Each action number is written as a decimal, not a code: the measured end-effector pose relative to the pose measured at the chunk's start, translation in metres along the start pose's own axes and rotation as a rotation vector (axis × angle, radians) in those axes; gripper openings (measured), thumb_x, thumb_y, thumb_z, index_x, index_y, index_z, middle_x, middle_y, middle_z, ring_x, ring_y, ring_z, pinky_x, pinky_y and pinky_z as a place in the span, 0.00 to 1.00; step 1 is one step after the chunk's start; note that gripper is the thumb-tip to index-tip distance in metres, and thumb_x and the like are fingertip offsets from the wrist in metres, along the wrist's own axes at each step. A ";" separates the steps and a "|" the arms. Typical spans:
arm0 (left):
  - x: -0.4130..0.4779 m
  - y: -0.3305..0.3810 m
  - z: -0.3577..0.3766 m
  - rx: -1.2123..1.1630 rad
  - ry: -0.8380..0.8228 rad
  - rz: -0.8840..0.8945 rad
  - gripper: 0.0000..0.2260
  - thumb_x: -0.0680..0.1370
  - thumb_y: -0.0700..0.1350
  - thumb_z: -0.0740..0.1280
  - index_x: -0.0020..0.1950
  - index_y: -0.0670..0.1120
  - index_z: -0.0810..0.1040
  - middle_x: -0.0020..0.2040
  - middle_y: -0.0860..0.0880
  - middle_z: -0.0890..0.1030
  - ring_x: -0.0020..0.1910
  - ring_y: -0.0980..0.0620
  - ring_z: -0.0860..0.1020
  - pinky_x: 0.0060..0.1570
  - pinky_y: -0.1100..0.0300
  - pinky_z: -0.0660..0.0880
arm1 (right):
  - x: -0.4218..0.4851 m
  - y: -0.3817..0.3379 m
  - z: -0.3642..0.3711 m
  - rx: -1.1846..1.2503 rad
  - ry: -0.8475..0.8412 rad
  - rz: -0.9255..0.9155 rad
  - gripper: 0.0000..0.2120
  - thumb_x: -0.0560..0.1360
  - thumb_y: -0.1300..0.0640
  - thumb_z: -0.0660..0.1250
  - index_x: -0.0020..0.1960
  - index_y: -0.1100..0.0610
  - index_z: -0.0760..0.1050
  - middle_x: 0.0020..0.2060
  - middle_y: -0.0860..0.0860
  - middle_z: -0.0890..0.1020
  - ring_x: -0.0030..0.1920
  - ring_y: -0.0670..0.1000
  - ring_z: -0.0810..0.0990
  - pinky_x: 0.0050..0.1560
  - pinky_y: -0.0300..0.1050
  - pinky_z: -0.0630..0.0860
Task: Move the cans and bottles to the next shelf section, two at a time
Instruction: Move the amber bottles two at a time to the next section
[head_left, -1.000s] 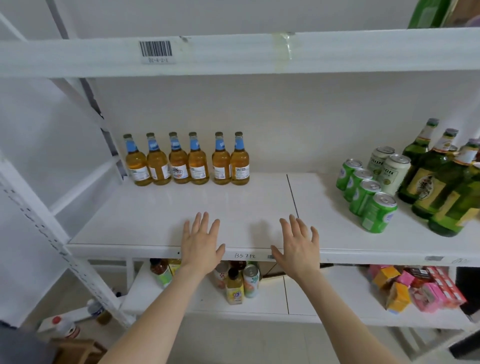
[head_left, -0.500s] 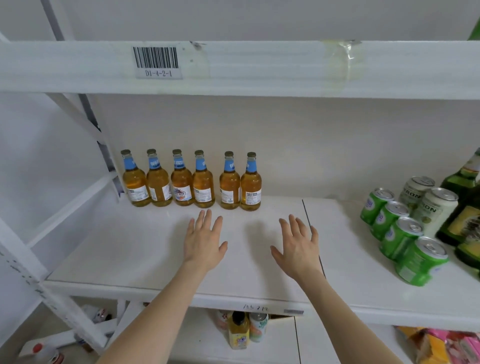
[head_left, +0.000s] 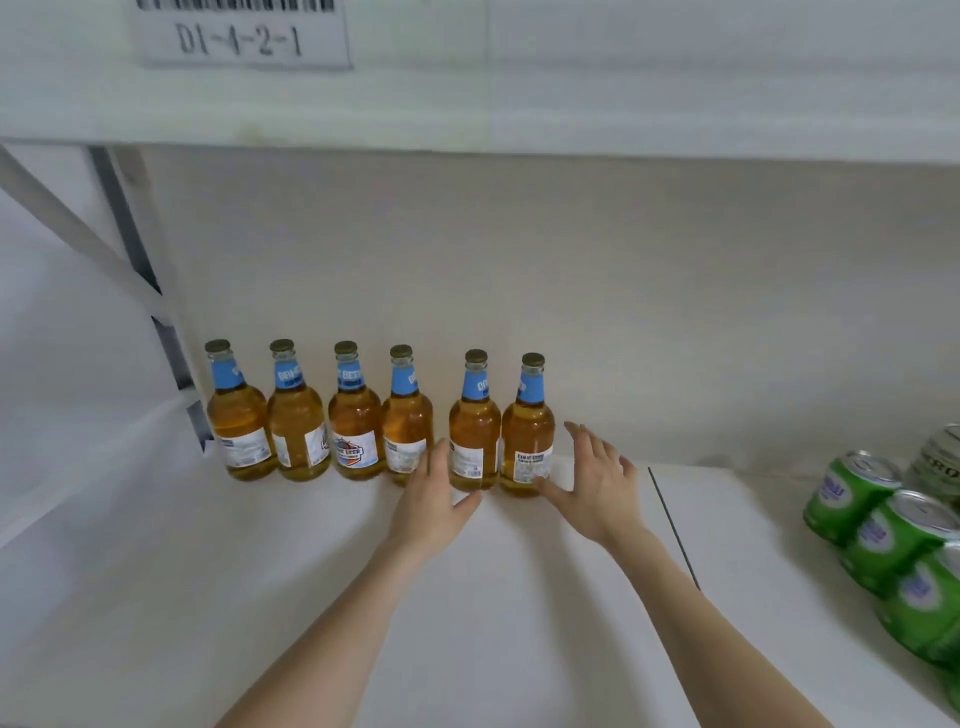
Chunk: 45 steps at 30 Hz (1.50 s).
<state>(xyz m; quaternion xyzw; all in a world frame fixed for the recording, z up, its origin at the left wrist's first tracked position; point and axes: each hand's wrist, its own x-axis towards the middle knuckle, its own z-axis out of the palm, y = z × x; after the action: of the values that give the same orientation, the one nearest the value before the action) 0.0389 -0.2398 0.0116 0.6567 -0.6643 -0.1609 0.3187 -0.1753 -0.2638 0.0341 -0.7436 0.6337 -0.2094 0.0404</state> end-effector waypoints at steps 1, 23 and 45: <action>0.006 -0.003 0.003 -0.095 -0.001 -0.006 0.35 0.77 0.50 0.71 0.79 0.47 0.55 0.76 0.51 0.64 0.72 0.55 0.65 0.65 0.64 0.66 | 0.009 0.001 0.005 0.071 -0.006 0.013 0.41 0.75 0.35 0.65 0.80 0.52 0.53 0.77 0.50 0.63 0.76 0.54 0.63 0.73 0.58 0.61; 0.075 -0.036 0.039 -0.643 -0.065 -0.209 0.34 0.65 0.51 0.81 0.67 0.54 0.70 0.57 0.57 0.78 0.57 0.54 0.77 0.54 0.56 0.76 | 0.069 0.008 0.051 1.203 -0.107 0.174 0.25 0.69 0.59 0.78 0.61 0.53 0.72 0.55 0.52 0.83 0.54 0.53 0.84 0.50 0.48 0.81; -0.032 0.003 -0.013 -0.850 -0.189 -0.496 0.18 0.68 0.49 0.78 0.55 0.52 0.79 0.52 0.49 0.85 0.53 0.46 0.83 0.55 0.40 0.79 | -0.026 0.007 -0.009 1.353 -0.213 0.536 0.18 0.73 0.47 0.73 0.58 0.55 0.76 0.47 0.53 0.84 0.49 0.55 0.84 0.53 0.53 0.80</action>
<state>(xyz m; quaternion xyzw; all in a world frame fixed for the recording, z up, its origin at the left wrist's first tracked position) 0.0427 -0.2059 0.0164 0.5894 -0.3900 -0.5469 0.4487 -0.1880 -0.2379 0.0335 -0.3919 0.5186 -0.4644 0.6016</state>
